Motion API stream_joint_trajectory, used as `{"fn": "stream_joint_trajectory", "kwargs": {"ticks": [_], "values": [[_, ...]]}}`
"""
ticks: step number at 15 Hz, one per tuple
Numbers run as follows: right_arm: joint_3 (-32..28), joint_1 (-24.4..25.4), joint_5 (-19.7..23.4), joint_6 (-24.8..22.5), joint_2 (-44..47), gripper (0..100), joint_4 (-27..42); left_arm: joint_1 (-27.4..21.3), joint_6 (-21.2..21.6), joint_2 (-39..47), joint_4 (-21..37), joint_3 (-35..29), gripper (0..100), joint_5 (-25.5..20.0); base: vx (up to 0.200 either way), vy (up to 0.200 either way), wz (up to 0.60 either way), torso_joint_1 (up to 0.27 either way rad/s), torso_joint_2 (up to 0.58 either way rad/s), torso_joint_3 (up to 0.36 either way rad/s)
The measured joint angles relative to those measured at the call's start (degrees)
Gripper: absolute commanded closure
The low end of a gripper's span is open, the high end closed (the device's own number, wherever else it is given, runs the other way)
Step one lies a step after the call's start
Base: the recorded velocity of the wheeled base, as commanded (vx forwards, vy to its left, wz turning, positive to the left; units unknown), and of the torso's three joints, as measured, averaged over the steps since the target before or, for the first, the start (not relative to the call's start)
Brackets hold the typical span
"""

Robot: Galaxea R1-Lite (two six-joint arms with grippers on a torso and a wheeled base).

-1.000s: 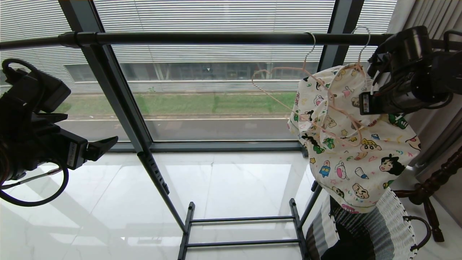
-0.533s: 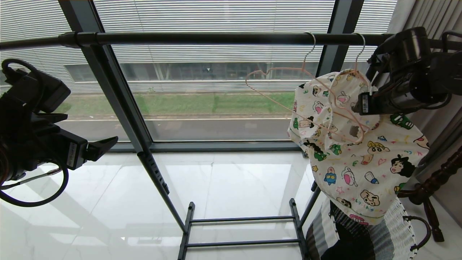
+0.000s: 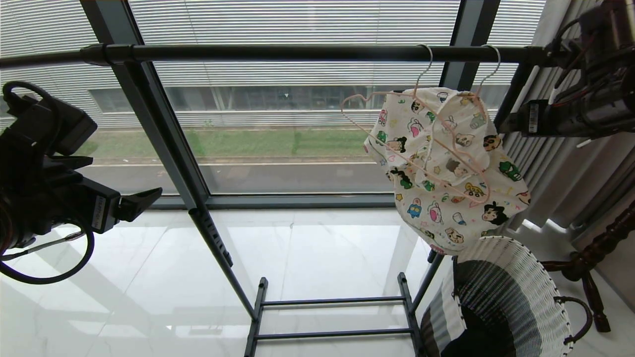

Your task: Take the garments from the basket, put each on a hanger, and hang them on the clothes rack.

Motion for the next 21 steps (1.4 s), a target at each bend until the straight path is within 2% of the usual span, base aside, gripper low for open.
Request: {"fn": "stream_joint_trajectory", "kwargs": {"ticks": [4,7,9,12,16,21], "values": [[0.76,-1.27,0.06,-0.05,-8.92,0,8.62,0.33,0.07,-0.63,-0.01,0.22,0,0.02,0.000,0.000,0.00,0.000,0.00,0.000],[5.27,-7.69,-0.05,-2.84,-14.53,0,13.04,0.63,0.05,-2.18,-0.06,1.89,0,0.00,-0.200,0.000,0.00,0.006,0.00,0.001],[9.37,-11.72,-0.05,-6.29,-17.59,0,13.57,1.19,-0.04,-3.22,0.02,3.16,0,0.02,-0.200,0.000,0.00,-0.002,0.01,0.000],[12.19,-14.95,-0.22,-6.64,-20.44,0,13.41,2.39,-0.68,-4.19,-0.04,3.63,0,0.07,-0.067,0.000,0.00,-0.004,0.00,0.002],[15.45,-16.43,-0.38,-6.68,-22.25,0,13.19,5.14,-2.50,-4.68,-0.04,3.69,0,0.38,0.000,0.000,-0.60,-0.051,0.12,0.074],[25.39,-16.80,-0.46,-7.06,-26.84,0,10.01,9.50,-2.74,-5.95,-0.09,4.32,0,0.38,0.000,0.000,-0.60,-0.198,0.47,0.260]]}}
